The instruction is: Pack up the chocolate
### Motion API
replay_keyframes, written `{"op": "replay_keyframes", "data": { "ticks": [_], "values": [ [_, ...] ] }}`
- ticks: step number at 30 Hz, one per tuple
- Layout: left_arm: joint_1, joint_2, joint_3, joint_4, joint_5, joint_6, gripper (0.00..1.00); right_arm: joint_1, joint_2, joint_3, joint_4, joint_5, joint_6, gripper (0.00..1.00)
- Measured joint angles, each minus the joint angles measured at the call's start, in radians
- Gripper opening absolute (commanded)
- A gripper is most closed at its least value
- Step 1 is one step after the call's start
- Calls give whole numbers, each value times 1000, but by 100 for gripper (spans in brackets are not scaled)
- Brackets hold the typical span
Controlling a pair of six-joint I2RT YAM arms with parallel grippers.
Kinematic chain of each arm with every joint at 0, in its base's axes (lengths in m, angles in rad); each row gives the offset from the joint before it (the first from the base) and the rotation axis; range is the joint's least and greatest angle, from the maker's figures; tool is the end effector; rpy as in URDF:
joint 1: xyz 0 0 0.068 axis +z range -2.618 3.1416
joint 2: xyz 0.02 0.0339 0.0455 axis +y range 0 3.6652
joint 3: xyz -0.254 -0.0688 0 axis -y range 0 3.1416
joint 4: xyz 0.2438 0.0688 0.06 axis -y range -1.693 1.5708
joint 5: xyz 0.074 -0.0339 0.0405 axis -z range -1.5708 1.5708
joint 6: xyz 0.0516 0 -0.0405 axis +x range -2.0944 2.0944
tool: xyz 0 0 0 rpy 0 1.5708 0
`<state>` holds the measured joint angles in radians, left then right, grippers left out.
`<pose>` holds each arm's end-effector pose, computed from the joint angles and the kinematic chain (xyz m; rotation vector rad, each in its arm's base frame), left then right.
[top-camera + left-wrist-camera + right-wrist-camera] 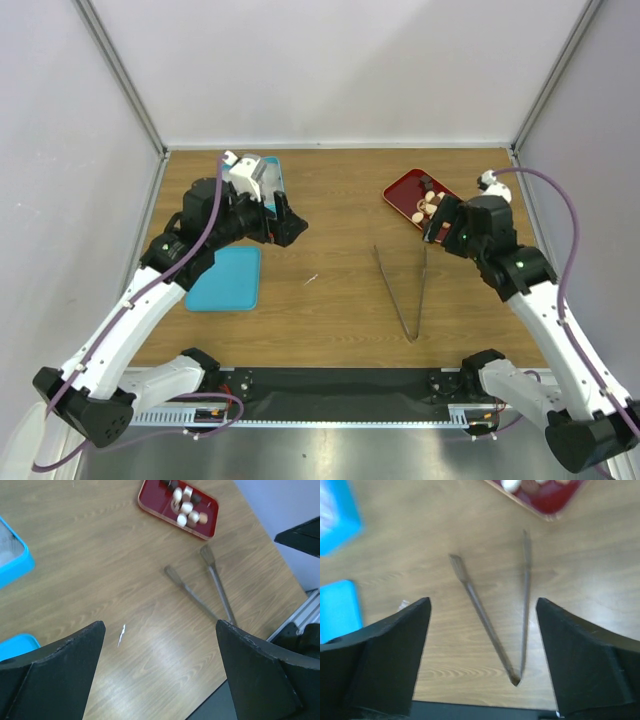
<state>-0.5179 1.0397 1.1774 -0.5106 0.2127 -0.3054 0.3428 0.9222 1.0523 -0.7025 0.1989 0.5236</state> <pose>0.2036 -0.1285 0.3801 0.3579 1.9780 -0.7437 0.1967 0.0594 0.3396 0.3094 2.1226 0.2963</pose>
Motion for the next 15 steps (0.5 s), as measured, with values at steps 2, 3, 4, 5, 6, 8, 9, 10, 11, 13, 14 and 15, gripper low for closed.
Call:
{"op": "replay_keyframes", "data": {
  "ticks": [2,3,4,5,6,8,9,10,11,13,14,15],
  "values": [
    [0,0,-31,-1,0,0,100,-4,39,-31,-10,-5,8,78],
    [0,0,-47,-2,1,0,100,-5,63,-48,-19,-6,13,75],
    [0,0,-61,-2,2,-1,100,-6,84,-63,-23,-11,19,70],
    [0,0,-72,-2,5,-2,100,-6,115,-93,-17,-14,28,63],
    [0,0,-78,-3,6,-2,100,-7,134,-114,-18,-15,34,60],
    [0,0,-92,3,19,-8,100,-10,183,-165,-16,-16,59,53],
    [0,0,-99,8,26,-10,100,-13,208,-187,-10,-15,71,52],
    [0,0,-105,13,30,-10,100,-14,234,-205,-1,-15,88,51],
    [0,0,-112,17,32,-10,100,-17,259,-220,9,-16,99,49],
    [0,0,-126,22,35,-10,100,-18,301,-241,36,-16,121,47],
    [0,0,-135,23,37,-10,100,-18,322,-248,53,-16,132,45],
    [0,0,-143,24,37,-10,100,-18,345,-253,74,-15,140,44]
  ]
}}
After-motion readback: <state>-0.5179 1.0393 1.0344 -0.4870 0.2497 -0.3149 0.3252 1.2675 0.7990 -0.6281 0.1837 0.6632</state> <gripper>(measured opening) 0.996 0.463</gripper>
